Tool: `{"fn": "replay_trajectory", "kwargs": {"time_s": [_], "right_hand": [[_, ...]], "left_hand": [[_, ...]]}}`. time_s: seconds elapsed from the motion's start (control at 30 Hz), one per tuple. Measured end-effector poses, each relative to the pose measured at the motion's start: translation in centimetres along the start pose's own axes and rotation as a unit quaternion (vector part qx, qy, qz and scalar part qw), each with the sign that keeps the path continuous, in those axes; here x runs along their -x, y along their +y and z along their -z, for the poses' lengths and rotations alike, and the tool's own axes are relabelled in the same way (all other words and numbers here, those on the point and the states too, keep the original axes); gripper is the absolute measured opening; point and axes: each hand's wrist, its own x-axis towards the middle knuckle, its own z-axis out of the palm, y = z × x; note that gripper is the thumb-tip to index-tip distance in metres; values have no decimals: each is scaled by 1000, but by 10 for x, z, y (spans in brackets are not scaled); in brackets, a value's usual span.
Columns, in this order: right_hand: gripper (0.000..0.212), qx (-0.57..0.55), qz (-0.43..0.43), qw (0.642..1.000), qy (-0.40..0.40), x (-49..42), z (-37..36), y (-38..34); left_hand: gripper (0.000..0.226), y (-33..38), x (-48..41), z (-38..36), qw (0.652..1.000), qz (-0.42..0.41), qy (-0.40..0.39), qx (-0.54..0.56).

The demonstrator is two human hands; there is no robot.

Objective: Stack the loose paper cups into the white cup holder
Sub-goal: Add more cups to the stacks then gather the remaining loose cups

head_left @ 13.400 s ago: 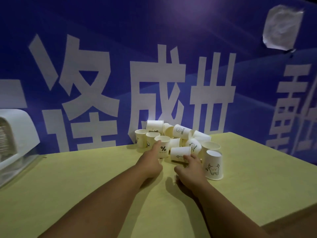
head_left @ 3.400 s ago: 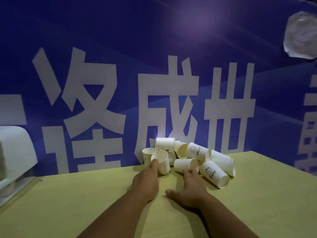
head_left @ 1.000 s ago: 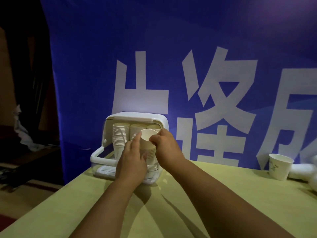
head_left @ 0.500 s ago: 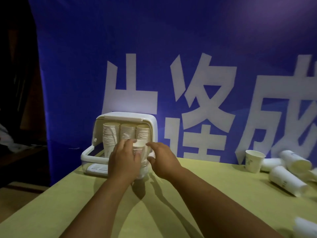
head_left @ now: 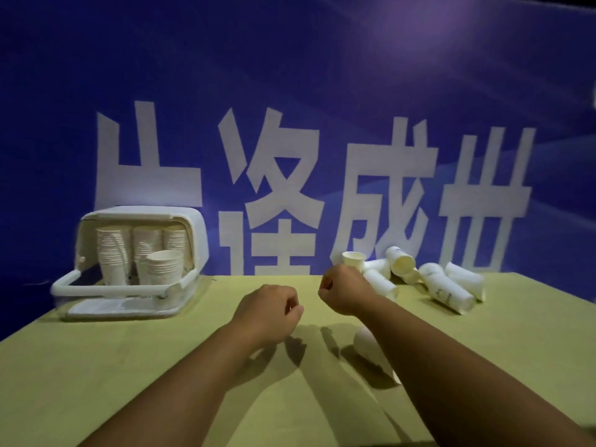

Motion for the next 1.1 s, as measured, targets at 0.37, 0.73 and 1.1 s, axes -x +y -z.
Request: {"fn": "replay_trajectory", "kwargs": {"time_s": [0.37,0.73,1.1], "right_hand": [[24,-9,-97,995,-10,39,22,112],[76,-89,-135,985,-63,9,-1,155],[68,19,-105,987,-120,-35,-26,179]], "left_hand": [[85,94,1,-56,980,13,-174,96],[77,111,-20,-90,969,-18,-230,86],[60,65,-51,-95,988,18,-148,47]]}}
